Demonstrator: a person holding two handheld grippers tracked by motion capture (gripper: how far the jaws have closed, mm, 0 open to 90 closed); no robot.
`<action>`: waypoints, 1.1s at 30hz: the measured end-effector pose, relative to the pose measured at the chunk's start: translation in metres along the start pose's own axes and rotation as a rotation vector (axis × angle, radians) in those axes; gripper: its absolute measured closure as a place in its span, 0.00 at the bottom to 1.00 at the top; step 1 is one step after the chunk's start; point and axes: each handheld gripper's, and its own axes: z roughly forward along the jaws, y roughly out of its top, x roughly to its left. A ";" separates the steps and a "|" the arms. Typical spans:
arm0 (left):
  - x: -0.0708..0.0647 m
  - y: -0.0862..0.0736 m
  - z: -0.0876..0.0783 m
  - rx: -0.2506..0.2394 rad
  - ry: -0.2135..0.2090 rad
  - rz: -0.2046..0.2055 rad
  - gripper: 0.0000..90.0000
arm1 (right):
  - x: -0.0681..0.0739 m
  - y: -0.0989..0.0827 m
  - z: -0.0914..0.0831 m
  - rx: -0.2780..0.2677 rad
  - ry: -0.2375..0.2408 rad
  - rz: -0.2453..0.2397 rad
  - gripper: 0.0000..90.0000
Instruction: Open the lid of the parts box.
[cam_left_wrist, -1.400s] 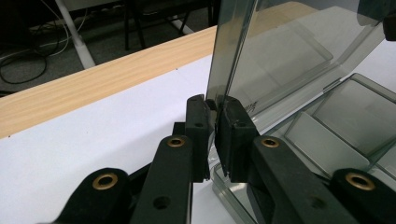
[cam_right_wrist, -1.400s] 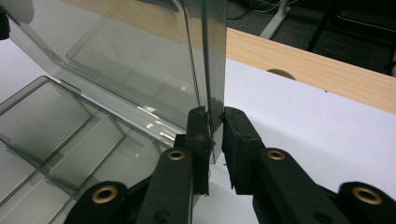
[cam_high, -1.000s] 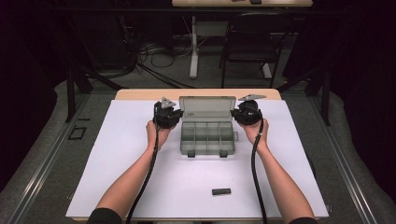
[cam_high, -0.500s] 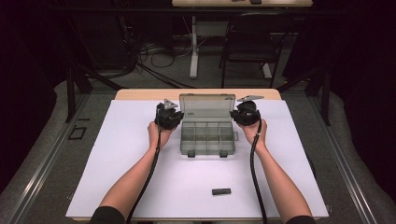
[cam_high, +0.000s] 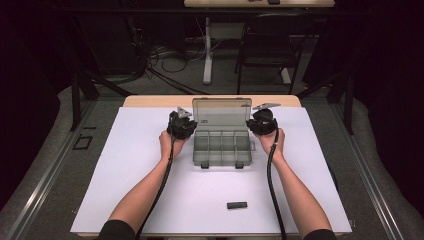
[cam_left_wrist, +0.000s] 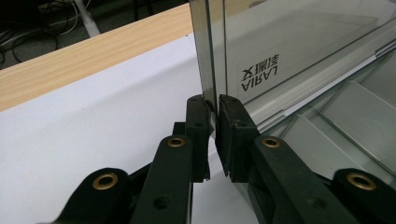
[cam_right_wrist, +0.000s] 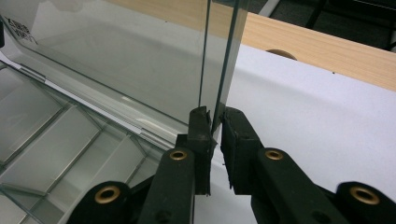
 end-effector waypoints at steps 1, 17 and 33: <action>0.000 0.000 0.001 0.000 0.001 0.005 0.92 | 0.000 0.000 0.000 0.004 -0.002 0.000 0.92; 0.000 -0.001 0.005 0.020 0.013 0.018 0.90 | 0.001 -0.002 0.008 0.021 -0.022 -0.008 0.92; 0.003 0.007 -0.017 -0.025 -0.018 0.001 0.30 | 0.001 0.001 -0.006 -0.002 0.058 0.000 0.43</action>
